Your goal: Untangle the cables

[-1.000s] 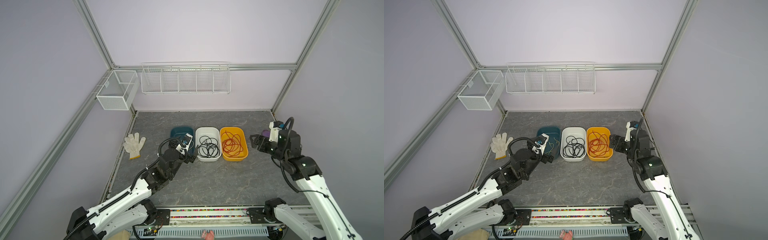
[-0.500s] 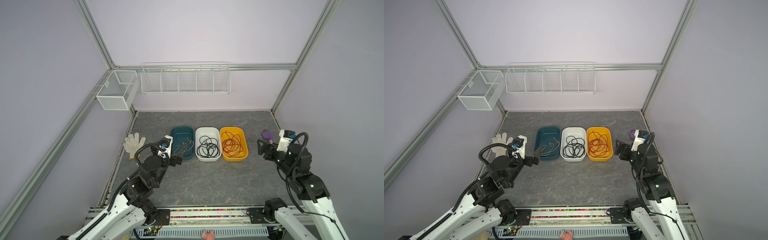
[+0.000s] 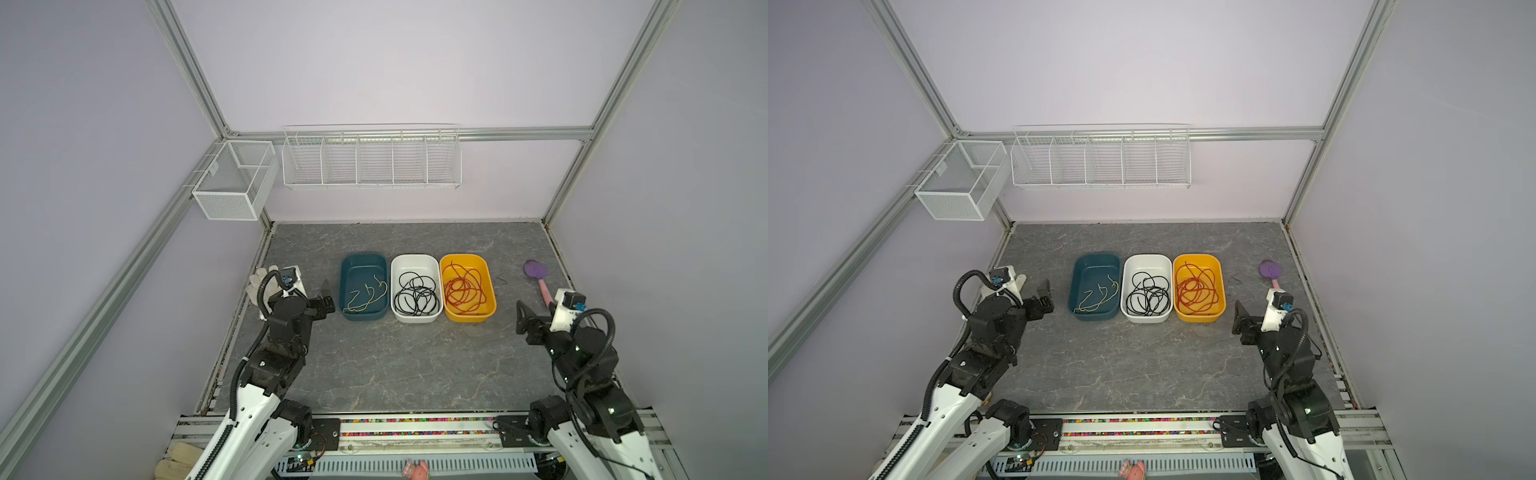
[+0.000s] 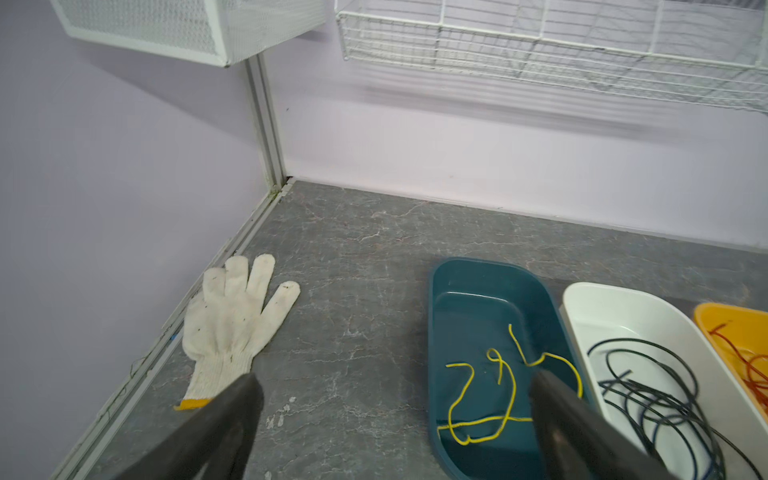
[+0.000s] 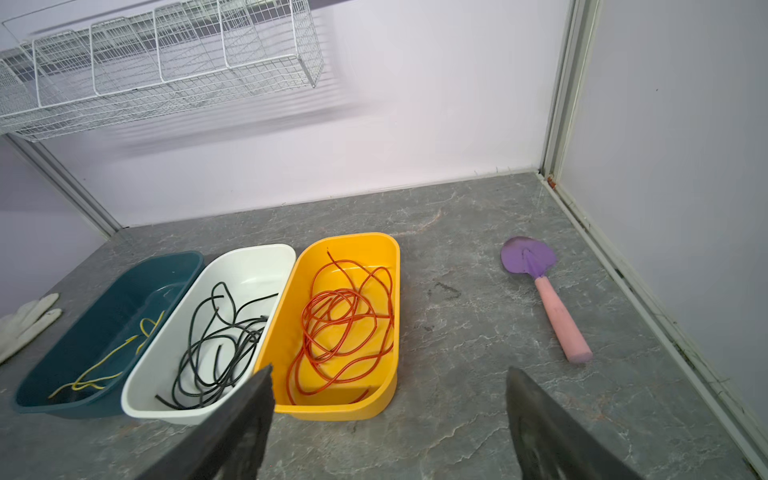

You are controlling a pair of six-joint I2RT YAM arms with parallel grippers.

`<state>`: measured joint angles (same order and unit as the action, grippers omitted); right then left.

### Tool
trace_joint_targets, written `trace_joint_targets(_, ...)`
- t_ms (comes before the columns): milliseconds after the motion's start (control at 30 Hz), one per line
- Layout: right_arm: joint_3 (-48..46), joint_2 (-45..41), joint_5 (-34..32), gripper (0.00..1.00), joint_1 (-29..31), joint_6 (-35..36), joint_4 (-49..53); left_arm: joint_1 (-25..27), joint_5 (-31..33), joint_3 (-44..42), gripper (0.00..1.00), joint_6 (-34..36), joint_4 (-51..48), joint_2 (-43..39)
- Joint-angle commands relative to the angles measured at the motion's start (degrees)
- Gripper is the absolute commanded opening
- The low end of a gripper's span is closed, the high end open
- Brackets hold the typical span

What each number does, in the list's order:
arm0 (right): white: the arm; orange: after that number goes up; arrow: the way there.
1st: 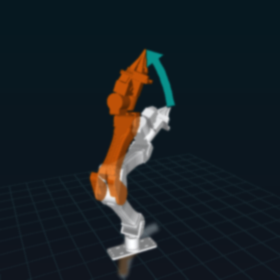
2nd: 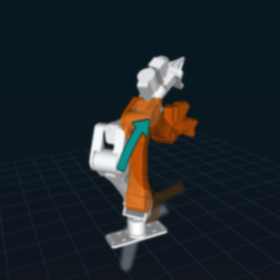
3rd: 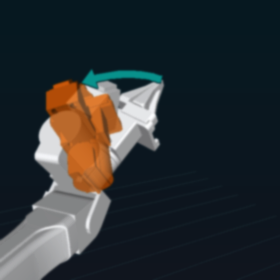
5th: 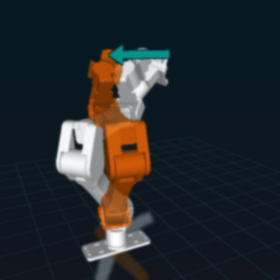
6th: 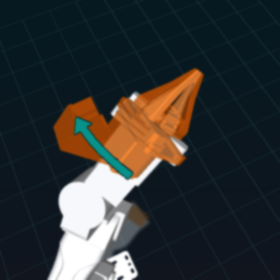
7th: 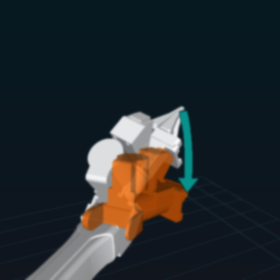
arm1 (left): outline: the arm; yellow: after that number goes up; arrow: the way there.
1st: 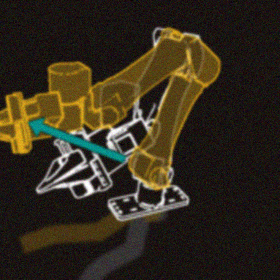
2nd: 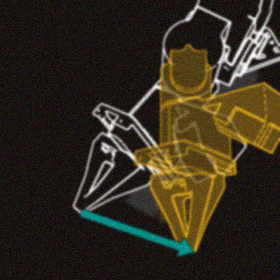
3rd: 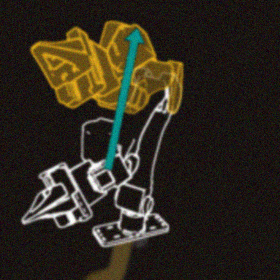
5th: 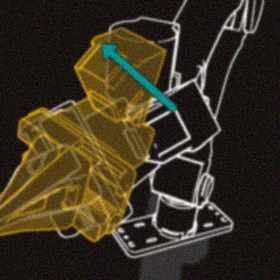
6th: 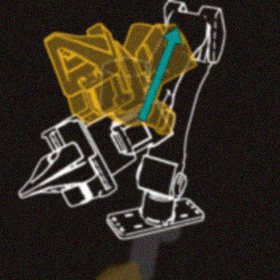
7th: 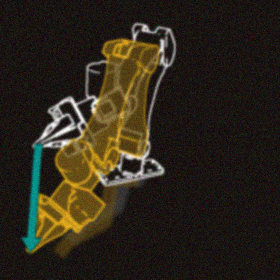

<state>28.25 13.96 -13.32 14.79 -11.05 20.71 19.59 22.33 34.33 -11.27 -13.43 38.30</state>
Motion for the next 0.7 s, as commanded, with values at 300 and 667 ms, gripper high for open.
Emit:
trace_joint_targets(300, -7.2, 6.0, -7.9, 0.88, 0.0, 1.9, -19.2, -7.6, 0.4, -7.5, 1.0, -3.4, 13.8, 10.6)
trace_joint_targets(667, -14.5, 24.5, -16.8, 0.89, -0.4, 6.3, -44.7, -9.9, 2.7, -9.9, 1.0, -0.9, 24.6, 17.3)
